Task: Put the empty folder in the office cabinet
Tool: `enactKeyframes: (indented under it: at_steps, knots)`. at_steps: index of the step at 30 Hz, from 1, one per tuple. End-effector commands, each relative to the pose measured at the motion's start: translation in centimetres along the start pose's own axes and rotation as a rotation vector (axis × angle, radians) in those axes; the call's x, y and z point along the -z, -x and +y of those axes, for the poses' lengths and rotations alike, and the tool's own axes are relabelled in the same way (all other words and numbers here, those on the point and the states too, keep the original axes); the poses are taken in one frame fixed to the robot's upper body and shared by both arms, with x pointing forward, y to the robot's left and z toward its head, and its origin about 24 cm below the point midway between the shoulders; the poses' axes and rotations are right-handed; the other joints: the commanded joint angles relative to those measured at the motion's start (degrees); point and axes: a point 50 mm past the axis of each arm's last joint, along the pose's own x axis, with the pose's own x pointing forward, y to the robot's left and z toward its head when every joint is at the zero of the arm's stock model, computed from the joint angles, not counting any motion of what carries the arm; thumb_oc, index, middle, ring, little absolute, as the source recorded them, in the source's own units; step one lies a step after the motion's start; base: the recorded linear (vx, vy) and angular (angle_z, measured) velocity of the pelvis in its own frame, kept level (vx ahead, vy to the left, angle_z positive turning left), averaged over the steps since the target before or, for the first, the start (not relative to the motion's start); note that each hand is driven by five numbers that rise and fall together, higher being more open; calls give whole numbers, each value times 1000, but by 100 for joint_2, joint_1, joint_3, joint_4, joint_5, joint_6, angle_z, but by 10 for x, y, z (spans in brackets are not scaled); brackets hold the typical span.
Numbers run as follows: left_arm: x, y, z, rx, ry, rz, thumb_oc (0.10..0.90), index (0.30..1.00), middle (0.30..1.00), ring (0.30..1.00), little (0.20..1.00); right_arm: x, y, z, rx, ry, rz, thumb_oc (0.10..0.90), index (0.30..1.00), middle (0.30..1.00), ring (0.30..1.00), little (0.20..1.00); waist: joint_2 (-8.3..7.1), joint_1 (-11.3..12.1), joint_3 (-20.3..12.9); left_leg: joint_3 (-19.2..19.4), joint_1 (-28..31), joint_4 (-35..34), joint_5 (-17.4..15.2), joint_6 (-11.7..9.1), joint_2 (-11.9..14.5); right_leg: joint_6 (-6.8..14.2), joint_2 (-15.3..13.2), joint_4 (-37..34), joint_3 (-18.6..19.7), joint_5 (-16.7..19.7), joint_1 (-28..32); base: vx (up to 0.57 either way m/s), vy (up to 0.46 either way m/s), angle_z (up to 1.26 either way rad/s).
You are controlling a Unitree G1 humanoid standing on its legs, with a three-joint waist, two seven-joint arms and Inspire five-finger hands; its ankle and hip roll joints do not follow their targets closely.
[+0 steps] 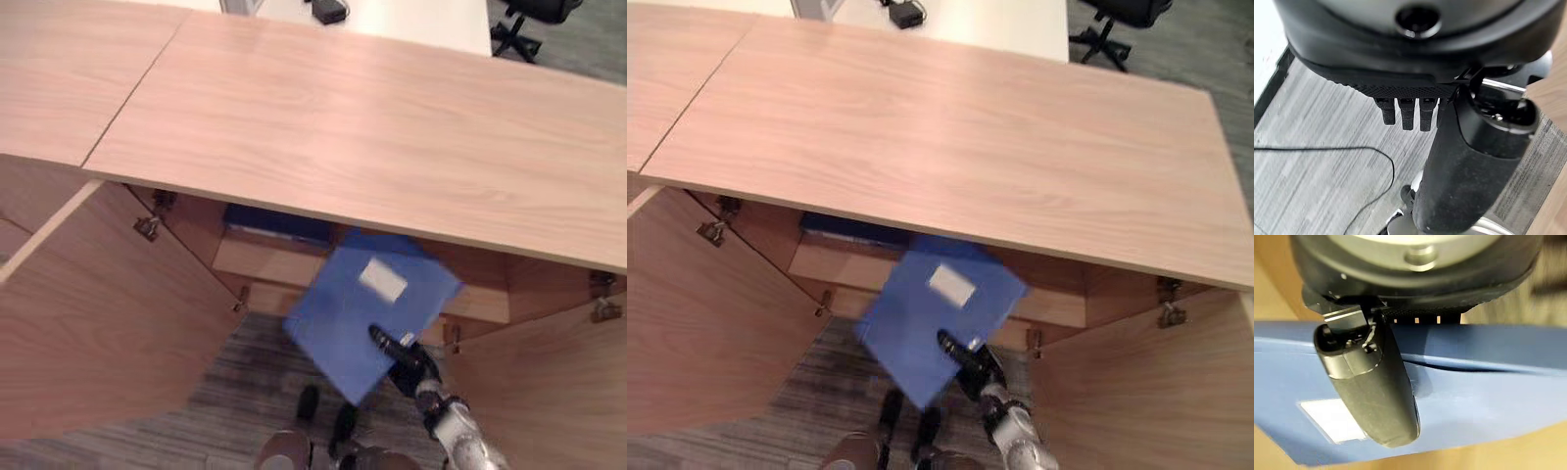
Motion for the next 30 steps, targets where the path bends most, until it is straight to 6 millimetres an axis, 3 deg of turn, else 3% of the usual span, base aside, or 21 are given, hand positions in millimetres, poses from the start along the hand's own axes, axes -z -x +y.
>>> enactKeyframes:
  at_steps: [1,10,17,19,20,21,25,27,29,30]
  knots:
    - [16,4,18,-84,-27,58,800,900,900,900,900,-65,-17,41,-134,-255,-391,400,300,300,300,300,-172,37,34,-139,117,-98,-249,121,128,598,-217,32,423,-23,-33,-77,15,4]
    - [-10,0,7,-101,-56,-28,800,900,900,900,900,-93,-42,53,58,-510,-557,400,300,300,300,300,-40,136,304,-368,-325,-201,-62,109,34,617,-231,2,271,147,-509,-83,-2,13]
    - [-28,2,4,-93,-100,-121,800,900,900,900,900,-137,-50,77,43,-637,-721,400,300,300,300,300,56,301,462,-515,-769,-219,23,72,-35,668,-190,-11,196,232,-956,-39,-13,9]
    - [-31,3,4,-88,-127,-140,800,900,900,900,900,-164,-50,94,-10,-615,-784,400,300,300,300,300,103,378,552,-545,-941,-213,60,60,-63,672,-198,-11,168,253,-1103,-53,-3,9]
    - [-31,3,4,-88,-127,-140,800,900,900,900,900,-164,-50,94,-11,-615,-785,400,300,300,300,300,104,379,552,-545,-942,-213,60,60,-63,672,-197,-11,167,253,-1104,-66,8,9]
    - [-33,3,4,-84,-146,-151,800,900,900,900,900,-187,-52,108,-49,-543,-817,400,300,300,300,300,150,438,658,-550,-1036,-196,85,54,-84,676,-225,-11,153,278,-1157,-79,19,12]
    - [-49,4,3,-64,-180,-204,800,900,900,900,900,-225,-49,140,-160,-422,-862,400,300,300,300,300,325,532,964,-480,-1350,44,77,74,-109,642,-362,326,100,231,-1457,-118,36,5]
    - [-57,5,3,-66,-197,-230,800,900,900,900,900,-241,-45,157,-222,-404,-898,400,300,300,300,300,463,556,1127,-414,-1645,413,-15,97,-154,605,-474,677,68,136,-1755,-122,68,-6]
    - [-58,5,3,-65,-196,-232,800,900,900,900,900,-242,-45,157,-224,-404,-899,400,300,300,300,300,461,559,1113,-411,-1703,468,-39,98,-160,605,-481,720,69,117,-1807,-26,58,-3]
    - [-63,4,3,-72,-221,-243,800,900,900,900,900,-259,-40,178,-284,-414,-938,400,300,300,300,300,632,618,1156,-358,-2024,765,-265,101,-242,624,-563,1084,113,-120,-2179,-90,103,-1]
